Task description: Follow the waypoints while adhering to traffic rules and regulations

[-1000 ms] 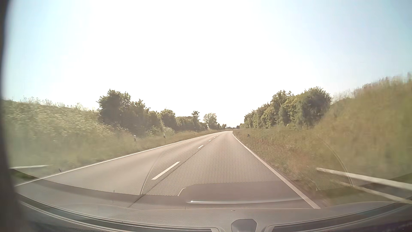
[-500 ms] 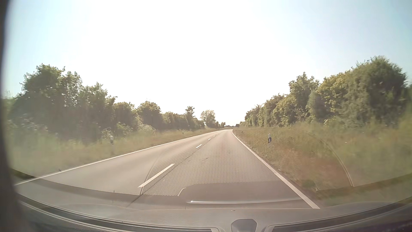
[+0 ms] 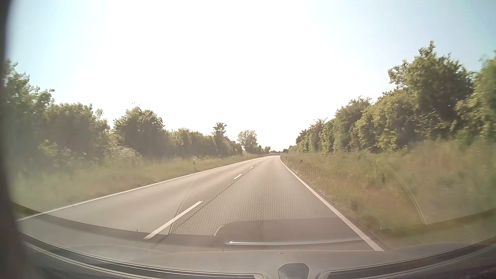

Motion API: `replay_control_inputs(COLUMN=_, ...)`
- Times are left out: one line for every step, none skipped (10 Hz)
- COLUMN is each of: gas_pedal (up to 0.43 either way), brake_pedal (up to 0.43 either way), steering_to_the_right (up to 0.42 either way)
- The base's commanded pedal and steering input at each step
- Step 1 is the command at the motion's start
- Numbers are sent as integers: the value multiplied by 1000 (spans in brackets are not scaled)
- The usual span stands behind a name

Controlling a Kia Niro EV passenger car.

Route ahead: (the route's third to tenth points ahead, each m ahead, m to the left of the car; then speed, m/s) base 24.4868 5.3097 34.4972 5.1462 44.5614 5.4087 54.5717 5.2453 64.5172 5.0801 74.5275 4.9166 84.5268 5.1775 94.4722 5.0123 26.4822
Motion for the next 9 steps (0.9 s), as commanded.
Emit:
replay_control_inputs(gas_pedal=299, brake_pedal=6, steering_to_the_right=4)
replay_control_inputs(gas_pedal=299, brake_pedal=6, steering_to_the_right=4)
replay_control_inputs(gas_pedal=299, brake_pedal=6, steering_to_the_right=4)
replay_control_inputs(gas_pedal=299, brake_pedal=6, steering_to_the_right=4)
replay_control_inputs(gas_pedal=299, brake_pedal=6, steering_to_the_right=4)
replay_control_inputs(gas_pedal=299, brake_pedal=6, steering_to_the_right=4)
replay_control_inputs(gas_pedal=299, brake_pedal=6, steering_to_the_right=4)
replay_control_inputs(gas_pedal=299, brake_pedal=6, steering_to_the_right=4)
replay_control_inputs(gas_pedal=299, brake_pedal=6, steering_to_the_right=4)
